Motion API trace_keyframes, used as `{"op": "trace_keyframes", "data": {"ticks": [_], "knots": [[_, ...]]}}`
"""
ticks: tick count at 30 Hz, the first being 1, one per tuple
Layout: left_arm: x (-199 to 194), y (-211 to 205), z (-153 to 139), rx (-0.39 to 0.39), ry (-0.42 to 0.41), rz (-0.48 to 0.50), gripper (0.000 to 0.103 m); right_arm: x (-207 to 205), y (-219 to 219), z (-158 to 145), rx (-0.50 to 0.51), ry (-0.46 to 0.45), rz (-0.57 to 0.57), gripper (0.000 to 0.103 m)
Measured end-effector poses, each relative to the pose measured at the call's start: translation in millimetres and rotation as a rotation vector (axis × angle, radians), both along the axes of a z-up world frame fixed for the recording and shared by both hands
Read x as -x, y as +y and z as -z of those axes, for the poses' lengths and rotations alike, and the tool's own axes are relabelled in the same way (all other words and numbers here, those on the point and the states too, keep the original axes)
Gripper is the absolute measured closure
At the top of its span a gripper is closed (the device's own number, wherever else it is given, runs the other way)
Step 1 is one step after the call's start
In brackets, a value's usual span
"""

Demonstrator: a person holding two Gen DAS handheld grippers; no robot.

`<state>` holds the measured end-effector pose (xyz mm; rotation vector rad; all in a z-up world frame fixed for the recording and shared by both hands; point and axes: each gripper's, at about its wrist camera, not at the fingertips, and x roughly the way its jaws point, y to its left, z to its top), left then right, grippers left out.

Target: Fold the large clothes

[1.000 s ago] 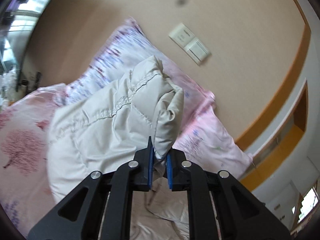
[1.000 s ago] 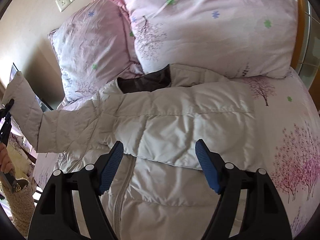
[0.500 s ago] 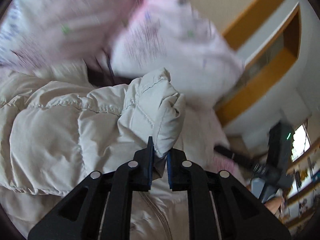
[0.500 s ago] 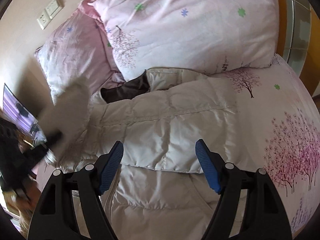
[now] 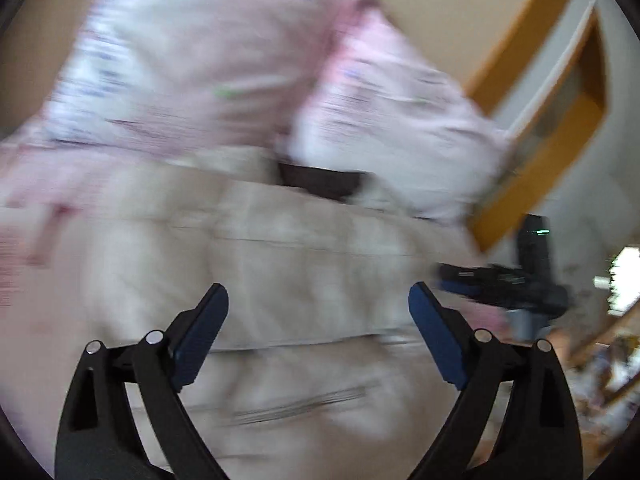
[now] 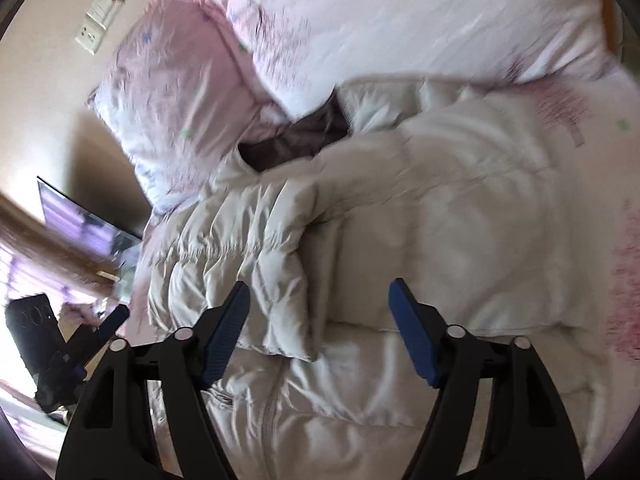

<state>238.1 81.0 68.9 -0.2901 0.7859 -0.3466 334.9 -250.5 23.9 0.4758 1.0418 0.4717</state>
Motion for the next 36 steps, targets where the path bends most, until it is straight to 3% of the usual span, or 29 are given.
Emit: {"op": "trace_keyframes", "data": {"ticks": [2, 6, 8, 11, 14, 17, 21, 24, 26, 30, 33, 36], "knots": [[5.2, 26.2, 7.3, -0.077, -0.001, -0.087, 0.011, -7.6, 11.0, 12.6, -0.018, 0.043, -0.025, 0.043], [13.2, 68.3, 21.3, -0.145, 0.051, -0.184, 0.010, -12.9, 31.3, 30.6, -0.025, 0.089, -0.061, 0.060], [15.1, 83.3, 28.7, -0.168, 0.078, -0.216, 0.010, -11.3, 39.6, 32.5, -0.005, 0.078, -0.077, 0.081], [17.5, 92.4, 35.4, -0.195, 0.099, -0.240, 0.008, -3.8, 47.0, 18.3, 0.042, -0.008, -0.071, 0.091], [23.1, 100.4, 38.8, -0.194, 0.105, -0.249, 0.007, 5.9, 37.1, -7.4, 0.047, -0.121, -0.021, 0.092], [20.1, 99.5, 42.0, -0.193, 0.106, -0.246, 0.004, 8.5, 21.7, -16.9, 0.062, -0.156, 0.031, 0.092], [19.4, 96.5, 47.5, -0.206, 0.116, -0.231, 0.002, -5.5, 11.9, 26.0, 0.123, 0.002, 0.083, 0.091], [21.6, 92.5, 48.9, -0.241, 0.113, -0.217, 0.002, -15.8, 12.0, 40.6, 0.123, 0.046, 0.089, 0.084], [26.7, 90.6, 47.8, -0.281, 0.091, -0.212, 0.002, -12.4, 8.7, 31.5, 0.150, 0.047, 0.105, 0.067], [36.6, 88.4, 46.8, -0.355, 0.003, -0.216, 0.002, 13.6, -0.4, -6.2, 0.211, -0.141, 0.186, 0.063], [37.4, 89.6, 51.6, -0.353, 0.022, -0.197, 0.002, 24.6, 7.3, -15.7, 0.183, -0.191, 0.110, 0.066], [35.3, 91.8, 58.7, -0.338, 0.074, -0.192, 0.002, 19.3, 24.3, -6.8, 0.188, -0.160, 0.023, 0.069]]}}
